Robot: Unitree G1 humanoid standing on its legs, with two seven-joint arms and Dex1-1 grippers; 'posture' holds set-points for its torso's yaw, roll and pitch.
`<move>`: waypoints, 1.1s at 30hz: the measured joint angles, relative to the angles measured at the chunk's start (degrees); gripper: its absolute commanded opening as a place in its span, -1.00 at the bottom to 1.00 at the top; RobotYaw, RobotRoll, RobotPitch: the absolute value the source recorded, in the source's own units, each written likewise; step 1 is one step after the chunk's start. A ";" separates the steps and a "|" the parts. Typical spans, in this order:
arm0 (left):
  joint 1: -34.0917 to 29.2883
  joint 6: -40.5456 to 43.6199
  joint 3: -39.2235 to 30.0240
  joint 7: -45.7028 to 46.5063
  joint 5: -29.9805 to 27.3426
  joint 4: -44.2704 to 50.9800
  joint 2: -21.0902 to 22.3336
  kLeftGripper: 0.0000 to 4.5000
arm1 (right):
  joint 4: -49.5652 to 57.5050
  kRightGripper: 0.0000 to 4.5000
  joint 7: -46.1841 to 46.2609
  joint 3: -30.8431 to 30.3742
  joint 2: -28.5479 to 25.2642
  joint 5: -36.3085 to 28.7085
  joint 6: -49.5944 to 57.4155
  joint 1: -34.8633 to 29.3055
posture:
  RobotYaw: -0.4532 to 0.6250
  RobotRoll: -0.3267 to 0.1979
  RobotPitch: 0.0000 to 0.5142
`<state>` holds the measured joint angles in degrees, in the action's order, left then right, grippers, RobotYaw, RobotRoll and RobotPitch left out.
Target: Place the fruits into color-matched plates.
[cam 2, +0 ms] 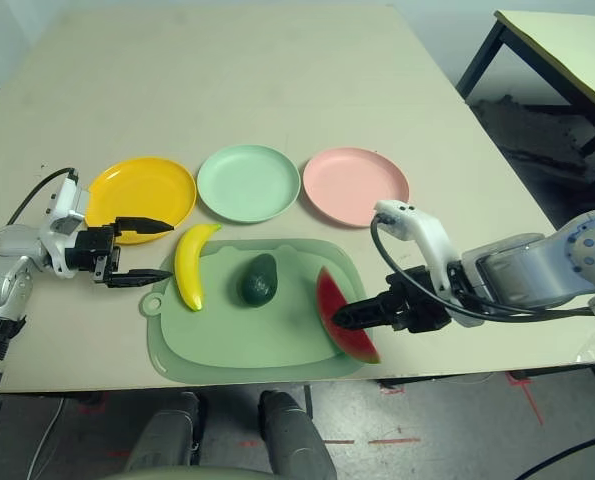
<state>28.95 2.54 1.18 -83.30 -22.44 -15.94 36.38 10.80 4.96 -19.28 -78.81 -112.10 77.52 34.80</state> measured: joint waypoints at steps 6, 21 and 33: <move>-0.06 0.46 0.02 0.31 -0.03 0.51 -0.33 0.91 | 0.79 1.00 5.68 -1.95 1.77 -0.02 -0.50 1.78 | -0.20 0.25 -0.26; -3.89 12.63 1.34 -2.16 -4.96 11.82 1.70 0.91 | 0.87 1.00 11.80 -4.63 5.20 -0.02 -0.23 1.94 | -0.19 0.25 -0.25; -3.99 -2.18 6.71 -8.74 -4.52 8.49 5.05 0.91 | 0.68 1.00 12.41 -4.73 4.14 -0.03 0.90 1.04 | -0.22 0.25 -0.24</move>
<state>24.96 0.36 7.89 -92.04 -26.96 -7.45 41.44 11.48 17.37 -24.02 -74.68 -112.13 78.42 35.84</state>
